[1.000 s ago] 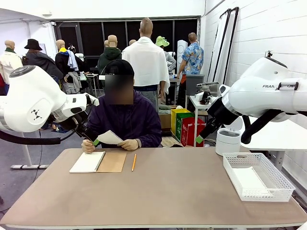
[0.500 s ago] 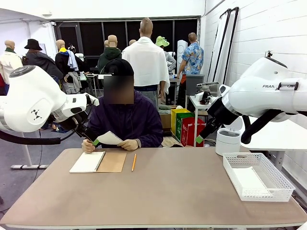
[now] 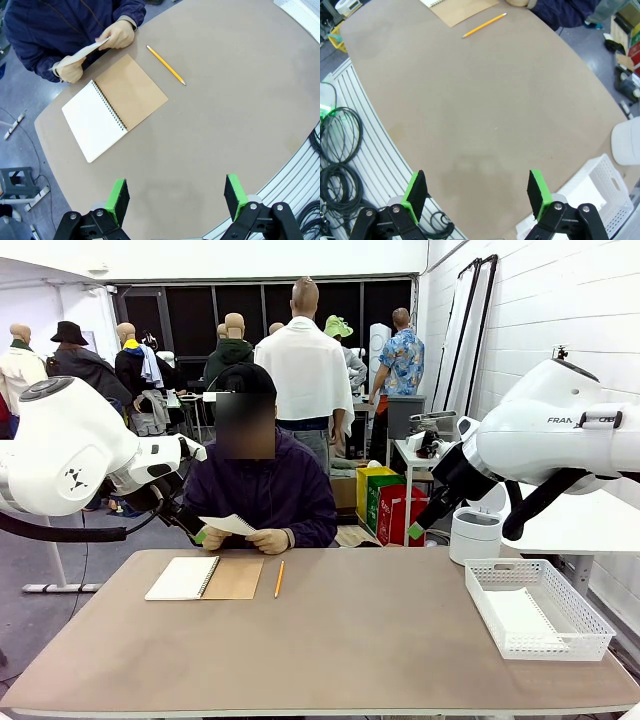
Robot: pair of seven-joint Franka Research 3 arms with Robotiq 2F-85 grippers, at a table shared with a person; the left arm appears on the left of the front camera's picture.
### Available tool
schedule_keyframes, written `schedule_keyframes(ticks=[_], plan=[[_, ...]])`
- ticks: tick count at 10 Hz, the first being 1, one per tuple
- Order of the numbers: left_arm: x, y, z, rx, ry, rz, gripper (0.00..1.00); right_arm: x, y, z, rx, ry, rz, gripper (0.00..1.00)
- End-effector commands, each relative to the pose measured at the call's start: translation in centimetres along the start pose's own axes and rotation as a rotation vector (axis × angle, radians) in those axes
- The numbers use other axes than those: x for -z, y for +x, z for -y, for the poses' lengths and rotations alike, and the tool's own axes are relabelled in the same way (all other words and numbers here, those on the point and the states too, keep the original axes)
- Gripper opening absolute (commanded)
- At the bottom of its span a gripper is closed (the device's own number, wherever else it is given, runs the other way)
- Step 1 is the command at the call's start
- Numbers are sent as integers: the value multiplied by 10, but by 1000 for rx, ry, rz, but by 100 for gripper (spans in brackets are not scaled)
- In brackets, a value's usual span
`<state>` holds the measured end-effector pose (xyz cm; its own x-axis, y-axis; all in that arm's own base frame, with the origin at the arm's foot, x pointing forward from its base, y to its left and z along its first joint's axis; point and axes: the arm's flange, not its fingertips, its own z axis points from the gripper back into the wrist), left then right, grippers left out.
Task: Sort the paper based on its condition.
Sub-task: If a person hands you a paper, place it in the Organizing basket , and if it's crumpled, put it in the Trash can.
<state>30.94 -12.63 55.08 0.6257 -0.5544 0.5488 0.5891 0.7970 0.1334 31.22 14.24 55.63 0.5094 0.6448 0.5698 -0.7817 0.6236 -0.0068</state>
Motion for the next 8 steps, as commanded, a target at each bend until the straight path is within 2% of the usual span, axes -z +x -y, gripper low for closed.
schedule_keyframes(ticks=[1, 8], plan=[[0, -1, -1, -2, -2, -3, 100, -1, 0, -1, -4, 2, 2, 100], [0, -1, -1, -2, -2, -3, 100, -1, 0, -1, -4, 2, 2, 100]])
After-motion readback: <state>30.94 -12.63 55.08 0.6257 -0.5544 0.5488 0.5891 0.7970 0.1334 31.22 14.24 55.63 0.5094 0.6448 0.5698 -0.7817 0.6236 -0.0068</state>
